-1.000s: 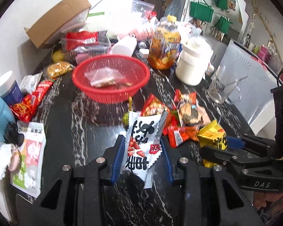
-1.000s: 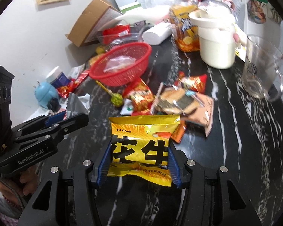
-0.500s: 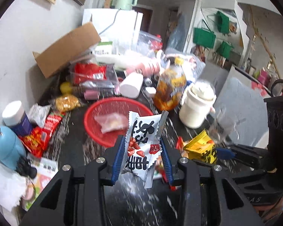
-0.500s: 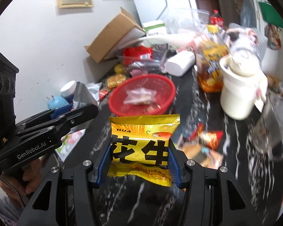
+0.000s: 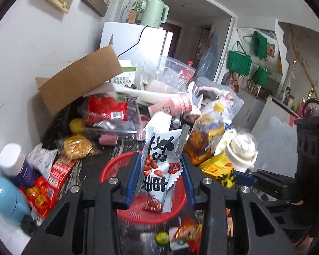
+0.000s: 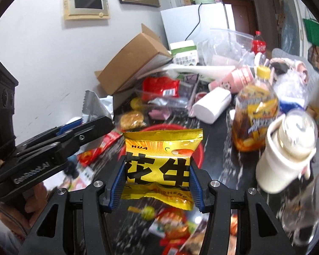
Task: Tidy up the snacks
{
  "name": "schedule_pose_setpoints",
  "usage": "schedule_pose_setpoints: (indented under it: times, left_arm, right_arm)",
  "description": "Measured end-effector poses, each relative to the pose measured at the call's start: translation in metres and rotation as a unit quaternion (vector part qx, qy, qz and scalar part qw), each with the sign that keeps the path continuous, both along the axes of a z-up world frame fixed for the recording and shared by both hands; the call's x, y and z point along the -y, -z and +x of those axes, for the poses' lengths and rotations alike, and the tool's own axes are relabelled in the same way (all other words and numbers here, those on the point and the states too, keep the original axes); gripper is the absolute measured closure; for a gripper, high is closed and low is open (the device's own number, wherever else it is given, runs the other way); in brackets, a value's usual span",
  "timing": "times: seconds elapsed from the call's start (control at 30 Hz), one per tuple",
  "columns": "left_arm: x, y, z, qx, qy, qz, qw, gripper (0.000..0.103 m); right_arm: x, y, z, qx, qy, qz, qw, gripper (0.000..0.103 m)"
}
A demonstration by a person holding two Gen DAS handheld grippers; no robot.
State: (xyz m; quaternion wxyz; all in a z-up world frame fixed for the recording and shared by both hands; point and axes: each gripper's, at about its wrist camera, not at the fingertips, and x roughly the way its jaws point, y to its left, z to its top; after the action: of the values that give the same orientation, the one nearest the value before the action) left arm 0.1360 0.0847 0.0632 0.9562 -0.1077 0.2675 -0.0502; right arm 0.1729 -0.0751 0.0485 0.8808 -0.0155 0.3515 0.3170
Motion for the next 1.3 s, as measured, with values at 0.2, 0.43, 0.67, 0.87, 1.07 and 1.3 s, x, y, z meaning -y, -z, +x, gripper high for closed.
schedule_pose_setpoints:
  times: [0.2,0.43,0.67,0.87,1.07,1.3]
  left_arm:
    - [-0.004,-0.004,0.034,-0.001,-0.008,0.000,1.0000,0.066]
    - [-0.017,0.015,0.068,-0.025,-0.025,0.007,0.9994,0.066]
    - [-0.030,0.053,0.095,-0.089,-0.038,0.001,0.9954,0.066]
    - [-0.032,0.074,0.107,-0.122,-0.045,0.001,0.9915,0.066]
    - [-0.031,0.090,0.112,-0.153,-0.043,0.013,0.9872,0.066]
    - [-0.030,0.093,0.116,-0.162,-0.041,0.023,0.9857,0.062]
  right_arm:
    - [-0.015,-0.007,0.039,0.012,0.000,0.000,1.000,0.050]
    - [-0.027,0.013,0.079,-0.015,0.014,-0.007,1.000,0.050]
    - [-0.037,0.045,0.098,-0.052,0.012,-0.024,0.998,0.050]
    - [-0.043,0.061,0.105,-0.065,0.009,-0.043,0.997,0.050]
    - [-0.049,0.074,0.110,-0.084,0.004,-0.058,0.995,0.050]
    - [-0.050,0.083,0.115,-0.106,0.006,-0.065,0.992,0.049]
